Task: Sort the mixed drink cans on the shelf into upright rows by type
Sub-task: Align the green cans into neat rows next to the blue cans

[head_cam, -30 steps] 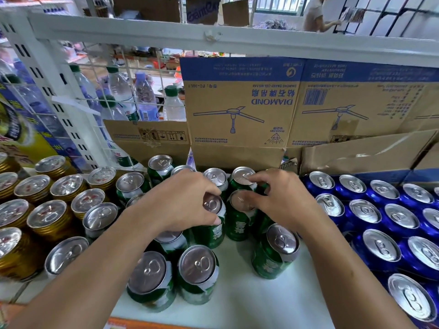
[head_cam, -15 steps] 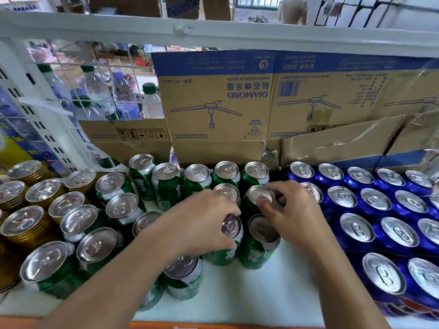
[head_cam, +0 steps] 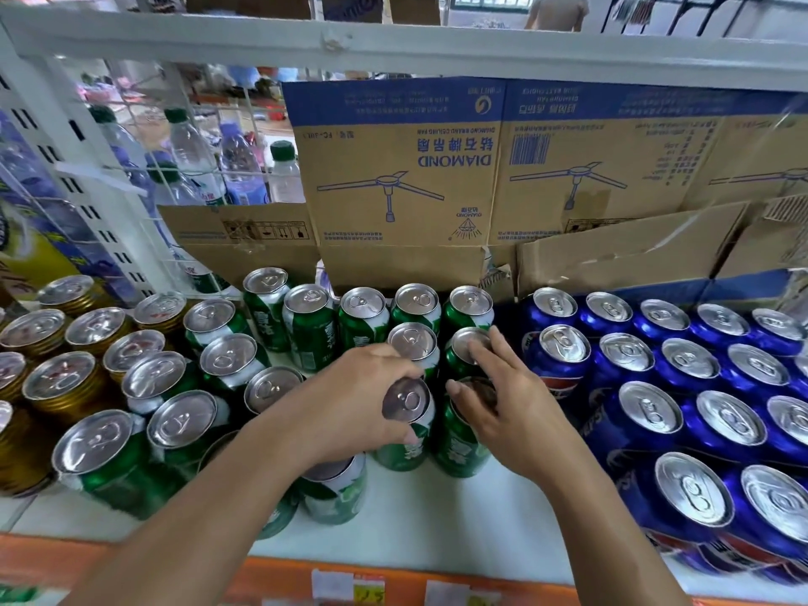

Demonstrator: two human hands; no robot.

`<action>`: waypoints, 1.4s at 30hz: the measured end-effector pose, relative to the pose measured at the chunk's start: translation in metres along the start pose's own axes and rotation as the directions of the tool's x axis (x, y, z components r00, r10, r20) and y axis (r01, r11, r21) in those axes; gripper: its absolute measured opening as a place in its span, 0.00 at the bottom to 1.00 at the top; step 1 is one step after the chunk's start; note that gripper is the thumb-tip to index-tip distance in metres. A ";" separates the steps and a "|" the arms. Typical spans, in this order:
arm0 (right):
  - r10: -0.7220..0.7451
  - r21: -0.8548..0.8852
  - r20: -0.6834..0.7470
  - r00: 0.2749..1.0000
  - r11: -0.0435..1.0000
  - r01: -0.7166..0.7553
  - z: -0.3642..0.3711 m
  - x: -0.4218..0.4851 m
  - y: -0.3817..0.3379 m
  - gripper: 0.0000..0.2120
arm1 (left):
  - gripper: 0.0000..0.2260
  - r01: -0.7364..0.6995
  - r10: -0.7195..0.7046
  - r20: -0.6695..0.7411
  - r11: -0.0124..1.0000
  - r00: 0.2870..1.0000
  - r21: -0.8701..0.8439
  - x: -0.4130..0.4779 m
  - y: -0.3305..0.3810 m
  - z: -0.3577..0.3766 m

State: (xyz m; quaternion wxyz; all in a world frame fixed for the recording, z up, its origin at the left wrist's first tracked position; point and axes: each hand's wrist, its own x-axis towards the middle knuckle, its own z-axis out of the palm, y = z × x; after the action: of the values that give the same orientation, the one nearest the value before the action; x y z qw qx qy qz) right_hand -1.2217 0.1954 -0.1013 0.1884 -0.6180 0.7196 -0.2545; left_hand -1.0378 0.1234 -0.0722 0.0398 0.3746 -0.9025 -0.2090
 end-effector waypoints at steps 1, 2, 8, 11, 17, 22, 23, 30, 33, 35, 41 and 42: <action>0.008 0.004 0.005 1.000 1.000 -0.008 -0.002 -0.001 0.000 0.26 | 0.31 0.013 -0.013 -0.006 1.000 1.000 -0.005 -0.001 0.000 0.001; 0.015 0.012 0.005 1.000 1.000 -0.015 -0.003 -0.002 0.000 0.27 | 0.32 0.032 -0.032 -0.008 0.999 0.999 -0.003 -0.001 0.001 0.003; 0.069 0.094 -0.082 0.994 0.994 -0.061 -0.004 -0.018 -0.002 0.48 | 0.32 0.120 -0.120 0.000 0.993 0.993 -0.016 0.000 0.006 0.010; 0.096 0.210 -0.108 0.989 0.975 -0.072 -0.004 -0.020 0.000 0.40 | 0.31 0.124 -0.124 -0.008 0.991 0.992 -0.055 0.000 0.006 0.009; 0.089 0.191 -0.130 0.987 0.980 -0.063 -0.004 -0.021 0.002 0.35 | 0.31 0.126 -0.128 -0.027 0.989 0.991 -0.081 0.002 0.006 0.012; 0.071 0.098 -0.083 0.994 0.993 -0.062 -0.010 -0.018 0.005 0.35 | 0.31 0.125 -0.126 -0.002 0.987 0.992 -0.097 0.007 0.006 0.016; 0.066 0.077 -0.067 0.996 0.995 -0.060 -0.012 -0.018 0.005 0.36 | 0.31 0.121 -0.121 0.005 0.988 0.993 -0.100 0.007 0.006 0.016; 0.088 0.043 -0.172 0.981 0.996 -0.082 -0.013 -0.001 0.002 0.24 | 0.24 0.237 -0.266 -0.150 0.953 0.952 -0.187 0.014 -0.003 0.000; 0.054 0.059 -0.114 0.992 0.997 -0.047 -0.009 0.008 0.001 0.18 | 0.28 0.307 -0.325 -0.056 0.928 0.944 -0.212 0.027 -0.004 0.003; 0.035 0.057 -0.093 0.995 0.998 -0.030 -0.006 0.010 0.002 0.14 | 0.27 0.322 -0.330 0.001 0.921 0.944 -0.220 0.033 -0.003 0.007; -0.001 0.060 -0.091 0.996 0.998 0.007 -0.002 0.016 0.005 0.07 | 0.28 0.340 -0.344 0.018 0.917 0.939 -0.206 0.038 -0.003 0.010; -0.001 0.060 -0.091 0.996 0.998 0.006 -0.002 0.017 0.005 0.06 | 0.29 0.336 -0.340 0.014 0.920 0.940 -0.204 0.038 -0.002 0.010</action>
State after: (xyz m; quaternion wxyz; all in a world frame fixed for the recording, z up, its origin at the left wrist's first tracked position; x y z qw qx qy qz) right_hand -1.2298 0.1795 -0.1025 0.1734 -0.6012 0.7183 -0.3041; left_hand -1.0660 0.0994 -0.0852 0.0510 0.5208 -0.7977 -0.2998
